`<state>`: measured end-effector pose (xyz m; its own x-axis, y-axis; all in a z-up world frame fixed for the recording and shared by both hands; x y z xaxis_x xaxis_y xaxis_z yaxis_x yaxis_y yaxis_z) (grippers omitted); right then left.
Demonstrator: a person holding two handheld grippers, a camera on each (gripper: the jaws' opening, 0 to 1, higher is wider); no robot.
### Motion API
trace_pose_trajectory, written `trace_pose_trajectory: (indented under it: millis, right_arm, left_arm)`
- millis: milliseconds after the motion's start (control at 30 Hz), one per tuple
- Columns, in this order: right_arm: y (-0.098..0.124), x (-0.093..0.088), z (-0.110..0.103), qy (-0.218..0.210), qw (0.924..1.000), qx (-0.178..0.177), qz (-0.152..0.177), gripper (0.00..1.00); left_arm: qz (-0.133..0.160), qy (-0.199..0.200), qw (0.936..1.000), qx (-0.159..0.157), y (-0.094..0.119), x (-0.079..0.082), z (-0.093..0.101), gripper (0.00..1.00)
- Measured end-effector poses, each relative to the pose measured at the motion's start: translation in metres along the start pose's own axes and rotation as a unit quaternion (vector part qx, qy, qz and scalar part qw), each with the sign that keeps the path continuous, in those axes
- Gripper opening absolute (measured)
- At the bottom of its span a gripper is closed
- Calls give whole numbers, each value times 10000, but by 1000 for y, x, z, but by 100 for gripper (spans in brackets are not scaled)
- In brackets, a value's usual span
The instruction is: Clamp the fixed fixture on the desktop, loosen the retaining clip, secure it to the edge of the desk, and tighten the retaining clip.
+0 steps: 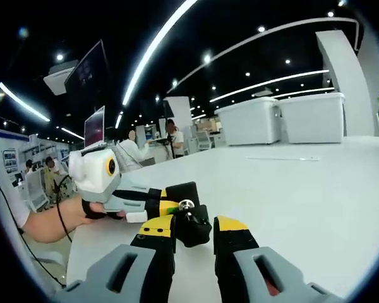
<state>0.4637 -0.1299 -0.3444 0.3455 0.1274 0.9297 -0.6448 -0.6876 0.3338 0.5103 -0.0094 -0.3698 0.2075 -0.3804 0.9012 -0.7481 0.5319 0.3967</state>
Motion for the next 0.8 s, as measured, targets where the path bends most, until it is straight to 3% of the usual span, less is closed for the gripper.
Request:
trace_pose_trajectory:
  millis: [233,633,800]
  right_arm:
    - [-7,-4,-2,66,9999,22,-158,23]
    - [-7,-4,-2,63,9999,19,-122,23]
    - [-8,-4,-4,421,9990,-136,-19,22]
  left_arm:
    - [4,4,10000,6,-1,0,0,6]
    - [14,2,10000,12,-1,0,0,6]
    - [17,0,10000,23,-1,0,0,6]
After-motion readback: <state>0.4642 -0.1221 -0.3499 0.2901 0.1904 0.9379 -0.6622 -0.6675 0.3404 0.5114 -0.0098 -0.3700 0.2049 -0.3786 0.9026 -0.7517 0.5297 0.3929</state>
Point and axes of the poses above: the point that each gripper's makers call its tool centre point, and the gripper's own axes: y roughly backward along the fingers, z roughly to its right, x roughly out of its top, the point moved 4 cm from there along y, roughly backward along the fingers, and after that the axes turned 12 degrees about -z, right-handed, at the moved point
